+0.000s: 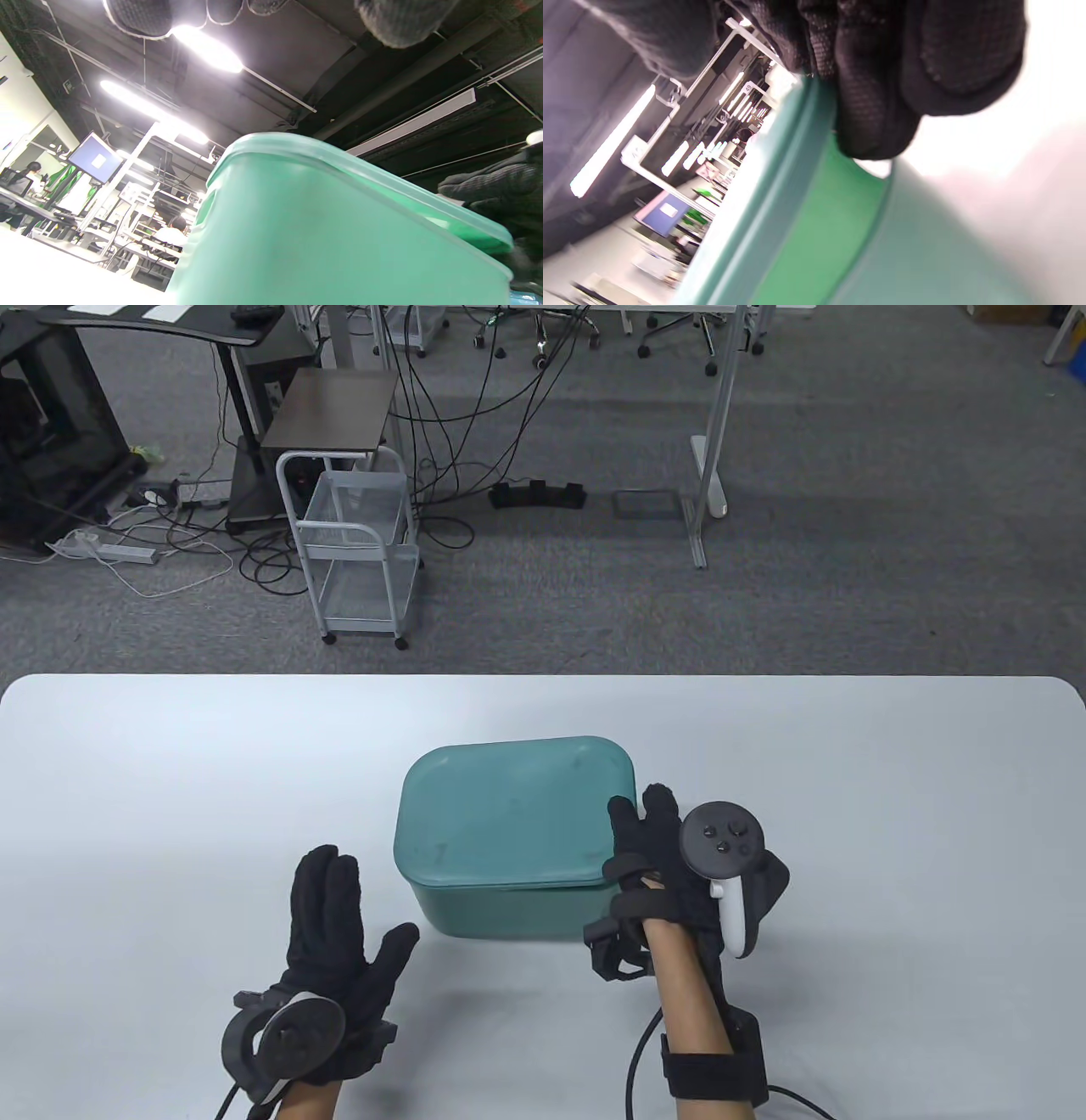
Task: Cover the plastic storage box
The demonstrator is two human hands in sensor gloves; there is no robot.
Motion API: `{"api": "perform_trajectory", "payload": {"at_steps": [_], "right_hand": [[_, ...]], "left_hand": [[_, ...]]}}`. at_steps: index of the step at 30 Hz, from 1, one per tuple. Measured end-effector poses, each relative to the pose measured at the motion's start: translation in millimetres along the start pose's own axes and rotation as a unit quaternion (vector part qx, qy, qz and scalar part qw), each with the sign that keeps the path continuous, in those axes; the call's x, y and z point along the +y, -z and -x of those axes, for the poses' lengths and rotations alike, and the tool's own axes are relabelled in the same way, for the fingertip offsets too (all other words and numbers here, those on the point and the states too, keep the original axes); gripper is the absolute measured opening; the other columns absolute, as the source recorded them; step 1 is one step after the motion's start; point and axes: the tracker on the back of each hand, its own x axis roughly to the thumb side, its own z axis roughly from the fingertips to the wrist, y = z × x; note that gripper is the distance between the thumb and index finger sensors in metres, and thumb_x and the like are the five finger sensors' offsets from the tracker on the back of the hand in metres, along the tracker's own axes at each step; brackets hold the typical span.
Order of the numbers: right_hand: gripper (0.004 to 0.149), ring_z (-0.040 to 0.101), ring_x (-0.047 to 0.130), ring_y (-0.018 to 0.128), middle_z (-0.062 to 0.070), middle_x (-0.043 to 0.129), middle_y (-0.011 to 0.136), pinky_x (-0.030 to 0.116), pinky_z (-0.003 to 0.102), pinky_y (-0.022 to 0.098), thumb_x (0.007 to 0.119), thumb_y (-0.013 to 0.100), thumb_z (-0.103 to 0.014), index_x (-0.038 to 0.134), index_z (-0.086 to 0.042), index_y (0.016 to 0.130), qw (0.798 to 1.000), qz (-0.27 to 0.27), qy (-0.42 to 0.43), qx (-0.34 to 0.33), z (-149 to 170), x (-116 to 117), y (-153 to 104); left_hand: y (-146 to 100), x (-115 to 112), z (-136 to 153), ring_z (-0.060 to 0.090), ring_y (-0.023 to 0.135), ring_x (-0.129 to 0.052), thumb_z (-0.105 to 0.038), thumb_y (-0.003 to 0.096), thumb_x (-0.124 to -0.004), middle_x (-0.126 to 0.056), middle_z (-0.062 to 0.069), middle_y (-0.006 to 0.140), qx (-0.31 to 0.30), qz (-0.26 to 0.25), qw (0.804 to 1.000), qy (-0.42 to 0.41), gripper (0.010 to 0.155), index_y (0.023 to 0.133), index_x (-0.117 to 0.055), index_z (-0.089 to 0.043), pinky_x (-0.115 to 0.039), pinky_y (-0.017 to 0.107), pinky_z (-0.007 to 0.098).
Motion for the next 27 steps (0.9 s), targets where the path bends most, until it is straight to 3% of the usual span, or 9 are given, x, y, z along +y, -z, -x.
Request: {"api": "perform_trajectory", "payload": {"at_steps": [5,10,12,19,22,25,27], "right_hand": [[0.079,0.054,0.088,0.07,0.035,0.071,0.101,0.076,0.06,0.047,0.067,0.053,-0.056,0.055,-0.003,0.11,0.995,0.035,-0.09,-0.041,-3,-6,-11],[0.082,0.06,0.058,0.097,0.032,0.051,0.115,0.06,0.064,0.063,0.062,0.053,-0.061,0.047,-0.008,0.114,0.974,0.08,-0.128,-0.168,8,18,-26],[0.082,0.06,0.048,0.101,0.03,0.047,0.117,0.055,0.065,0.066,0.062,0.053,-0.061,0.046,-0.009,0.115,0.969,0.074,-0.133,-0.193,7,30,-26],[0.073,0.051,0.03,0.109,0.022,0.043,0.122,0.039,0.062,0.074,0.061,0.056,-0.052,0.049,-0.01,0.114,0.959,0.012,-0.141,-0.244,-28,57,-24],[0.073,0.049,0.028,0.11,0.021,0.041,0.123,0.037,0.061,0.074,0.061,0.056,-0.052,0.048,-0.011,0.114,0.958,-0.001,-0.166,-0.234,-31,64,-22],[0.074,0.049,0.028,0.109,0.02,0.041,0.123,0.037,0.06,0.074,0.058,0.055,-0.054,0.048,-0.012,0.114,0.958,-0.017,-0.178,-0.223,-20,74,-17],[0.074,0.047,0.028,0.11,0.019,0.041,0.123,0.031,0.059,0.075,0.058,0.055,-0.055,0.049,-0.011,0.114,0.959,-0.022,-0.173,-0.222,-9,85,-16]], "left_hand": [[0,-5,4,0.043,0.12,-0.037,-0.073,0.0504,-0.06,-0.023,0.009,0.129,0.002,0.019,1.0,-0.005,0.09,0.119,-0.023,-0.028,-0.049,0.087,0.055],[2,-8,-15,0.044,0.122,-0.031,-0.076,0.0499,-0.057,-0.02,0.007,0.13,-0.044,0.031,0.998,-0.025,0.091,0.12,-0.022,-0.031,-0.042,0.088,0.058],[4,-11,-27,0.043,0.122,-0.031,-0.075,0.0513,-0.056,-0.022,0.007,0.13,-0.057,0.023,0.998,-0.006,0.088,0.121,-0.023,-0.032,-0.042,0.088,0.058],[45,-33,-66,0.035,0.123,-0.031,-0.069,0.0542,-0.058,-0.029,0.001,0.131,-0.07,0.097,0.992,0.047,0.079,0.121,-0.035,-0.033,-0.041,0.089,0.053],[62,-44,-66,0.034,0.123,-0.03,-0.066,0.0548,-0.057,-0.033,0.0,0.131,-0.053,0.145,0.986,0.07,0.075,0.12,-0.04,-0.035,-0.038,0.089,0.053],[67,-61,-53,0.036,0.122,-0.041,-0.066,0.0544,-0.058,-0.044,0.001,0.13,-0.023,0.186,0.978,0.089,0.072,0.118,-0.049,-0.034,-0.041,0.088,0.054],[61,-69,-45,0.03,0.123,-0.032,-0.069,0.0542,-0.05,-0.041,-0.003,0.13,-0.017,0.193,0.978,0.079,0.071,0.118,-0.048,-0.038,-0.028,0.09,0.05]]}}
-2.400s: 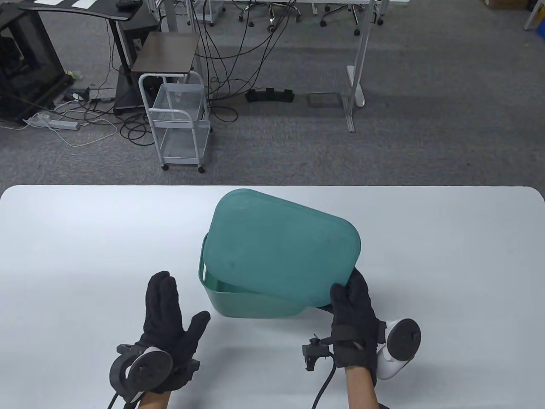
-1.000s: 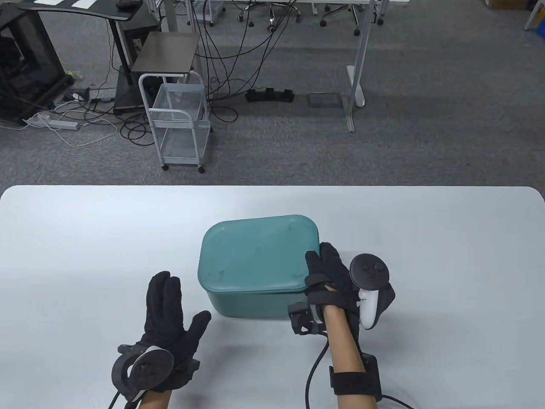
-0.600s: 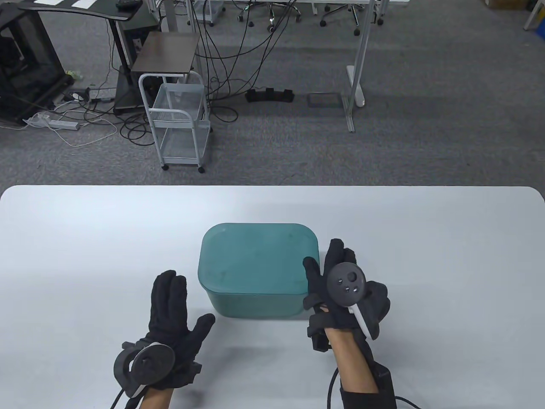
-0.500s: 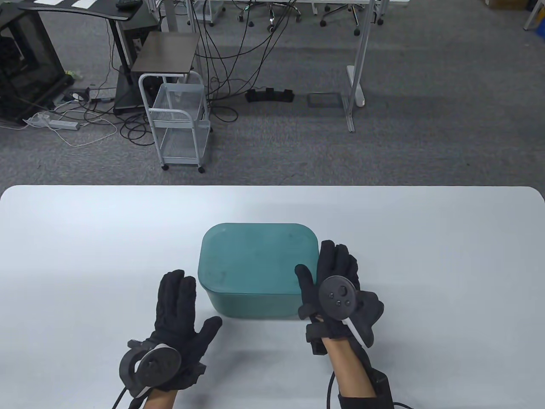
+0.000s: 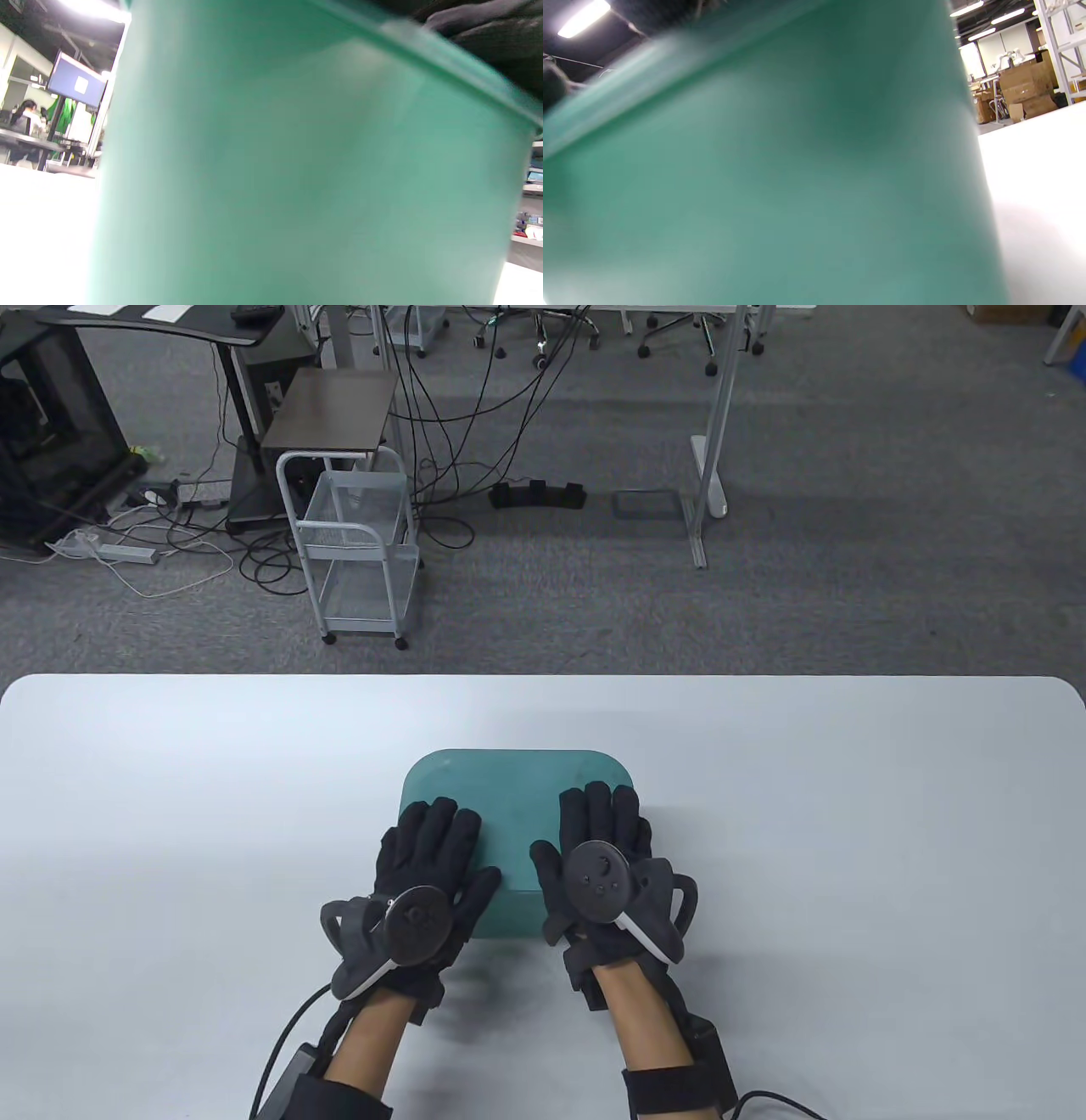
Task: Cover the plastic storage box
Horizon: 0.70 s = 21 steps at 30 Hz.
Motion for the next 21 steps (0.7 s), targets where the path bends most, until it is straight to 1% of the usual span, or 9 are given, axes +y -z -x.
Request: {"api": "perform_trajectory", "payload": {"at_steps": [1,2,3,5,9,12,18,19,21], "right_hand": [[0.074,0.043,0.024,0.112,0.015,0.037,0.124,0.026,0.057,0.077,0.053,0.055,-0.058,0.047,-0.014,0.114,1.0,0.006,-0.013,-0.001,4,9,-3],[0.074,0.041,0.029,0.113,0.013,0.04,0.125,0.028,0.056,0.077,0.05,0.055,-0.061,0.049,-0.015,0.114,0.997,0.062,-0.036,-0.017,5,13,-8],[0.073,0.042,0.034,0.113,0.014,0.045,0.124,0.031,0.057,0.077,0.049,0.057,-0.061,0.053,-0.015,0.114,0.996,0.08,-0.044,-0.024,5,14,-9],[0.073,0.042,0.035,0.113,0.013,0.046,0.124,0.031,0.057,0.077,0.047,0.057,-0.061,0.053,-0.016,0.114,0.996,0.077,-0.05,-0.017,3,15,-9],[0.073,0.041,0.034,0.113,0.013,0.045,0.124,0.031,0.057,0.077,0.047,0.057,-0.061,0.053,-0.015,0.114,0.997,0.065,-0.047,-0.018,4,15,-8],[0.072,0.042,0.031,0.113,0.013,0.041,0.125,0.029,0.057,0.077,0.047,0.057,-0.06,0.05,-0.016,0.114,0.998,0.032,-0.055,-0.011,1,11,-5],[0.073,0.044,0.034,0.112,0.011,0.042,0.126,0.028,0.058,0.075,0.05,0.055,-0.06,0.048,-0.018,0.115,0.99,-0.041,-0.134,0.015,-14,-7,3],[0.075,0.043,0.031,0.113,0.012,0.042,0.126,0.026,0.058,0.075,0.05,0.054,-0.062,0.047,-0.02,0.116,0.989,-0.054,-0.14,0.016,-15,-13,4],[0.078,0.044,0.037,0.112,0.013,0.048,0.125,0.03,0.06,0.075,0.051,0.053,-0.064,0.046,-0.018,0.116,0.993,0.007,-0.114,0.013,-10,-24,-2]], "left_hand": [[-1,-3,0,0.029,0.123,-0.032,-0.069,0.0546,-0.052,-0.042,-0.003,0.13,0.0,-0.025,1.0,-0.012,0.071,0.118,-0.05,-0.038,-0.027,0.09,0.049],[-2,-6,0,0.029,0.123,-0.031,-0.069,0.0546,-0.052,-0.042,-0.002,0.13,-0.001,-0.029,0.999,-0.014,0.071,0.118,-0.05,-0.037,-0.024,0.089,0.05],[-3,-7,0,0.029,0.123,-0.032,-0.071,0.0545,-0.051,-0.042,-0.003,0.13,0.0,-0.035,0.999,-0.009,0.071,0.117,-0.051,-0.037,-0.024,0.09,0.05],[-3,-8,0,0.028,0.123,-0.033,-0.072,0.0546,-0.048,-0.043,-0.004,0.13,-0.004,-0.042,0.999,0.014,0.071,0.117,-0.05,-0.038,-0.027,0.09,0.05],[-3,-9,-1,0.028,0.123,-0.035,-0.072,0.0544,-0.048,-0.045,-0.003,0.13,-0.003,-0.042,0.999,0.012,0.071,0.117,-0.052,-0.038,-0.027,0.09,0.05],[-2,-7,-2,0.028,0.123,-0.035,-0.071,0.0546,-0.049,-0.045,-0.003,0.13,-0.001,-0.029,1.0,0.013,0.071,0.117,-0.052,-0.037,-0.027,0.089,0.05],[0,9,-4,0.03,0.124,-0.025,-0.066,0.0541,-0.058,-0.037,-0.002,0.131,0.031,0.044,0.998,-0.04,0.074,0.12,-0.042,-0.037,-0.023,0.089,0.052],[-4,15,-1,0.032,0.124,-0.024,-0.069,0.0528,-0.059,-0.032,-0.003,0.132,0.037,0.021,0.998,-0.054,0.077,0.12,-0.035,-0.041,-0.025,0.088,0.056],[-16,27,8,0.037,0.124,-0.025,-0.075,0.0513,-0.057,-0.031,0.0,0.133,0.035,-0.055,0.995,-0.077,0.082,0.121,-0.031,-0.042,-0.028,0.087,0.06]]}}
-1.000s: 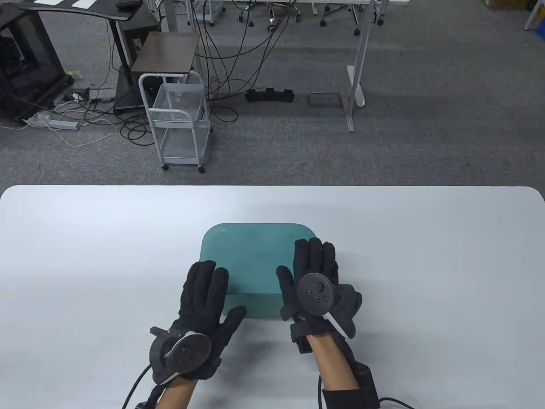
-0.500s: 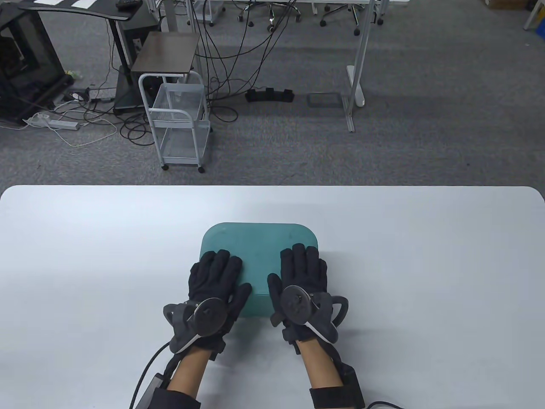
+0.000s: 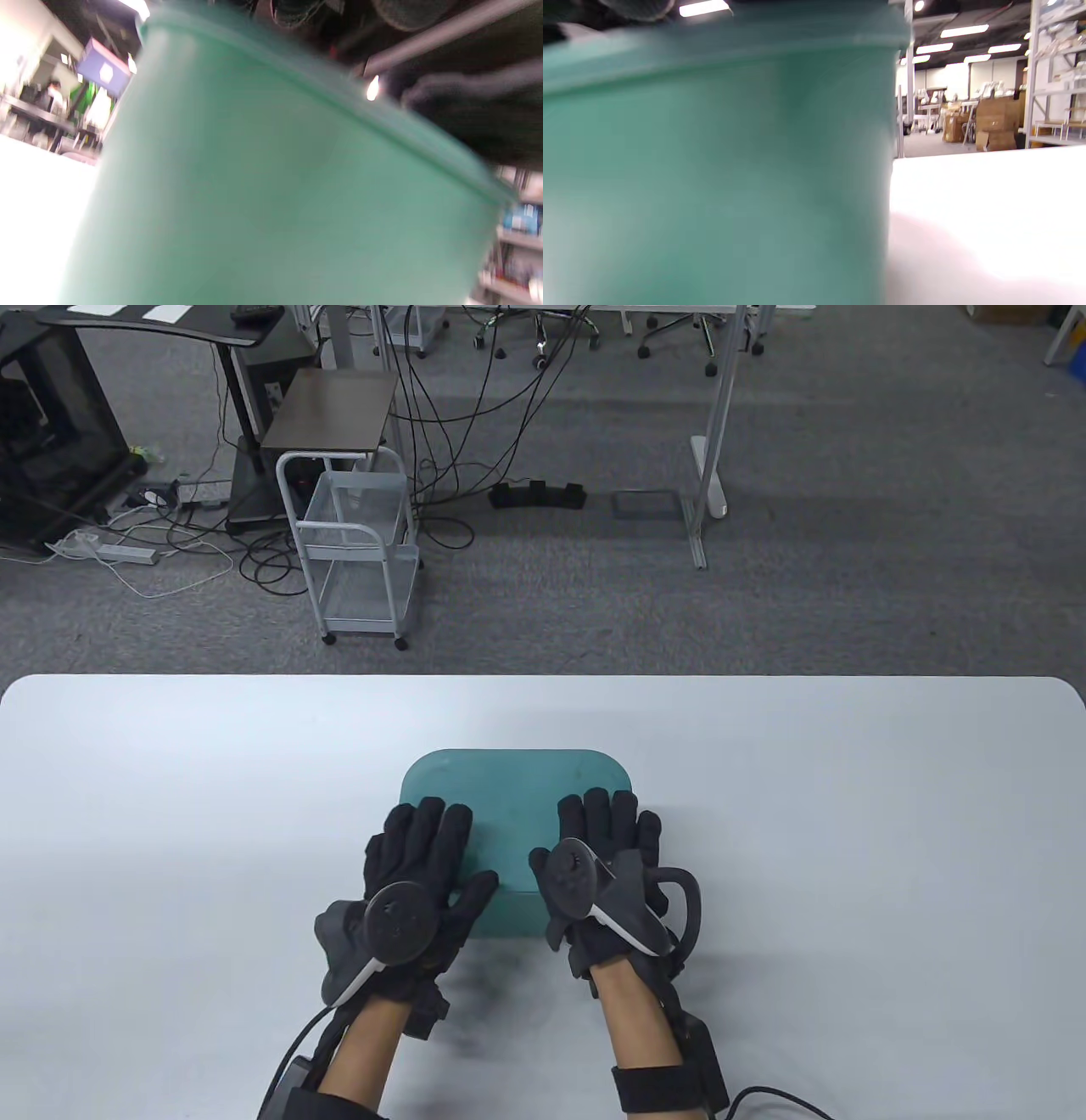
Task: Cover the plastic storage box
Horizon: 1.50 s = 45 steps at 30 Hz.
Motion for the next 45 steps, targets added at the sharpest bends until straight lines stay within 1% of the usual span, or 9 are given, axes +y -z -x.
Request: {"api": "perform_trajectory", "payload": {"at_steps": [1,4,8,10,12,14,15,27,45], "right_hand": [[0.08,0.045,0.038,0.112,0.015,0.05,0.124,0.031,0.061,0.074,0.053,0.052,-0.065,0.047,-0.017,0.116,0.999,0.023,0.023,0.0,5,-2,-2],[0.088,0.051,0.029,0.11,0.018,0.042,0.125,0.029,0.063,0.073,0.052,0.051,-0.072,0.041,-0.015,0.117,0.996,0.032,0.081,0.026,30,0,-16],[0.093,0.059,0.02,0.106,0.024,0.036,0.125,0.025,0.067,0.07,0.049,0.049,-0.076,0.037,-0.014,0.118,0.989,0.056,0.126,0.056,68,23,-40],[0.095,0.06,0.017,0.105,0.024,0.033,0.125,0.024,0.067,0.07,0.046,0.049,-0.078,0.033,-0.014,0.119,0.987,0.057,0.136,0.066,87,43,-53],[0.096,0.061,0.024,0.105,0.025,0.042,0.124,0.027,0.068,0.069,0.048,0.048,-0.078,0.04,-0.013,0.118,0.984,0.056,0.147,0.078,97,50,-55],[0.097,0.06,0.018,0.105,0.025,0.033,0.125,0.022,0.068,0.069,0.043,0.049,-0.079,0.031,-0.014,0.119,0.985,0.007,0.147,0.088,107,55,-62],[0.097,0.06,0.021,0.105,0.025,0.037,0.125,0.024,0.068,0.069,0.044,0.048,-0.079,0.034,-0.014,0.118,0.984,0.027,0.146,0.096,111,56,-64],[0.095,0.058,0.028,0.106,0.026,0.043,0.123,0.029,0.067,0.069,0.046,0.048,-0.077,0.037,-0.012,0.117,0.987,0.02,0.137,0.085,104,66,-66],[0.093,0.057,0.032,0.106,0.026,0.047,0.122,0.032,0.067,0.069,0.048,0.049,-0.075,0.041,-0.012,0.116,0.989,0.028,0.132,0.067,96,70,-63]], "left_hand": [[-4,6,6,0.037,0.124,-0.025,-0.077,0.0506,-0.057,-0.031,0.001,0.133,-0.001,-0.017,1.0,-0.013,0.083,0.121,-0.03,-0.042,-0.027,0.086,0.061],[-19,18,28,0.038,0.124,-0.024,-0.08,0.0484,-0.057,-0.031,0.001,0.134,0.017,-0.05,0.998,-0.039,0.087,0.122,-0.03,-0.042,-0.026,0.086,0.062],[-42,17,63,0.041,0.124,-0.027,-0.08,0.0481,-0.059,-0.032,0.002,0.134,0.025,-0.079,0.993,-0.083,0.088,0.122,-0.03,-0.042,-0.027,0.085,0.065],[-51,6,78,0.042,0.124,-0.027,-0.08,0.0477,-0.06,-0.033,0.003,0.134,0.027,-0.068,0.994,-0.086,0.089,0.122,-0.031,-0.041,-0.026,0.084,0.067],[-52,2,85,0.043,0.123,-0.028,-0.079,0.0475,-0.061,-0.034,0.004,0.133,0.032,-0.03,0.996,-0.073,0.089,0.122,-0.033,-0.04,-0.028,0.083,0.067],[-55,-1,89,0.043,0.122,-0.031,-0.079,0.0479,-0.06,-0.035,0.004,0.133,0.044,-0.021,0.996,-0.069,0.088,0.122,-0.034,-0.039,-0.029,0.083,0.067],[-56,-3,89,0.043,0.122,-0.031,-0.079,0.0479,-0.06,-0.036,0.005,0.133,0.05,-0.015,0.996,-0.077,0.088,0.122,-0.034,-0.039,-0.03,0.083,0.067],[-61,-4,91,0.044,0.121,-0.032,-0.077,0.0484,-0.061,-0.037,0.007,0.132,0.052,-0.018,0.992,-0.109,0.087,0.122,-0.037,-0.037,-0.03,0.082,0.067],[-58,-8,90,0.043,0.122,-0.031,-0.077,0.049,-0.061,-0.036,0.006,0.132,0.051,-0.004,0.993,-0.105,0.086,0.122,-0.037,-0.037,-0.03,0.083,0.066]]}}
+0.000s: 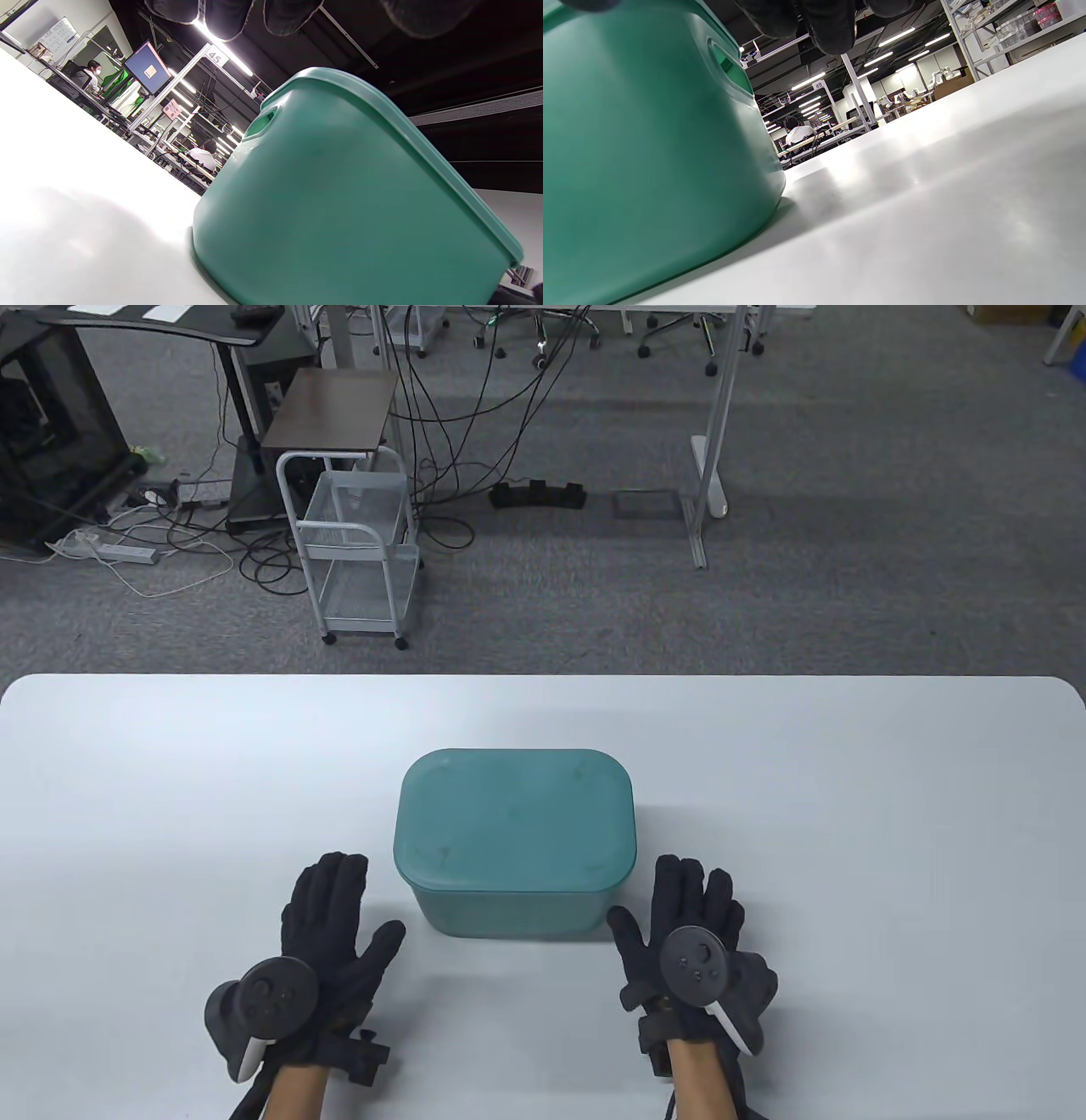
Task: Cover the plastic storage box
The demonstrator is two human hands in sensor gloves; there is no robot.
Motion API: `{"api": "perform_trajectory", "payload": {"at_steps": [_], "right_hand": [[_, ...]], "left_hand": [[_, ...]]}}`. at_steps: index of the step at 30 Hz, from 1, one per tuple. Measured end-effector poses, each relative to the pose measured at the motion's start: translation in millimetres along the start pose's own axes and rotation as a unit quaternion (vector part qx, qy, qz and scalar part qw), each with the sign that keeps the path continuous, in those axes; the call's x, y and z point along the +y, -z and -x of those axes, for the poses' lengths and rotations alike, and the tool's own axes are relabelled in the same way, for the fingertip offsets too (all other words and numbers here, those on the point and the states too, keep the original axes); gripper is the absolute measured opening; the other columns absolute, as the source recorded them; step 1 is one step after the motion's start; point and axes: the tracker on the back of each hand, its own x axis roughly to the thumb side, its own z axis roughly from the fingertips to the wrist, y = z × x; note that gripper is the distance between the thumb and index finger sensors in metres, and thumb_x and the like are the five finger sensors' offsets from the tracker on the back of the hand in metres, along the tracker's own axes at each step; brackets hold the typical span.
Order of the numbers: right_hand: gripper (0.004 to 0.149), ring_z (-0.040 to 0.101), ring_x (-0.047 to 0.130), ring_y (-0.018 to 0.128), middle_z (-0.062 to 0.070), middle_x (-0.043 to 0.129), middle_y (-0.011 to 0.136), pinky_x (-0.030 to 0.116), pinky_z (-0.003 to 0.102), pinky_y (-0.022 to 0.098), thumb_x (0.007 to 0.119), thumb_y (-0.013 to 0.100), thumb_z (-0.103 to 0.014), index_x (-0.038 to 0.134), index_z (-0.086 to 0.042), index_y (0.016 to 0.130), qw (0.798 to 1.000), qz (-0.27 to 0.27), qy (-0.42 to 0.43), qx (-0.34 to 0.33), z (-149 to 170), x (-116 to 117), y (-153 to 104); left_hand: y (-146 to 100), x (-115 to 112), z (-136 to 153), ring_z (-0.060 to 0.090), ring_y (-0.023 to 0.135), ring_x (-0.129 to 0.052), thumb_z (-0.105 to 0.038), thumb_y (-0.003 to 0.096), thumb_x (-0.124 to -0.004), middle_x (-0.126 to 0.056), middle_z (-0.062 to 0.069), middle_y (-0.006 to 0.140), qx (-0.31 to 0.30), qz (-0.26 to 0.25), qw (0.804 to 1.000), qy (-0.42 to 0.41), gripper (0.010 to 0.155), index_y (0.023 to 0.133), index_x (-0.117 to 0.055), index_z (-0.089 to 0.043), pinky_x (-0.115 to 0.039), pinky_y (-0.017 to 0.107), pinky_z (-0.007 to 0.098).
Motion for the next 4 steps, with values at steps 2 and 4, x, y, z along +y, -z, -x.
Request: {"api": "perform_trajectory", "payload": {"at_steps": [2,4], "right_hand": [[0.093,0.057,0.033,0.106,0.025,0.047,0.121,0.033,0.067,0.069,0.048,0.049,-0.075,0.041,-0.011,0.116,1.0,0.002,-0.001,-0.001,0.6,0.1,-0.3],[0.092,0.057,0.034,0.106,0.026,0.048,0.121,0.033,0.066,0.069,0.048,0.049,-0.075,0.041,-0.011,0.116,1.0,0.003,0.001,0.0,0.7,0.4,-0.4]], "left_hand": [[0.0,-0.3,-0.2,0.043,0.122,-0.031,-0.077,0.049,-0.061,-0.036,0.006,0.132,-0.001,0.0,1.0,0.0,0.086,0.122,-0.037,-0.037,-0.03,0.083,0.066],[0.0,-0.6,-0.2,0.043,0.122,-0.031,-0.076,0.0491,-0.061,-0.036,0.006,0.132,-0.001,0.001,1.0,-0.002,0.086,0.122,-0.037,-0.037,-0.03,0.083,0.066]]}}
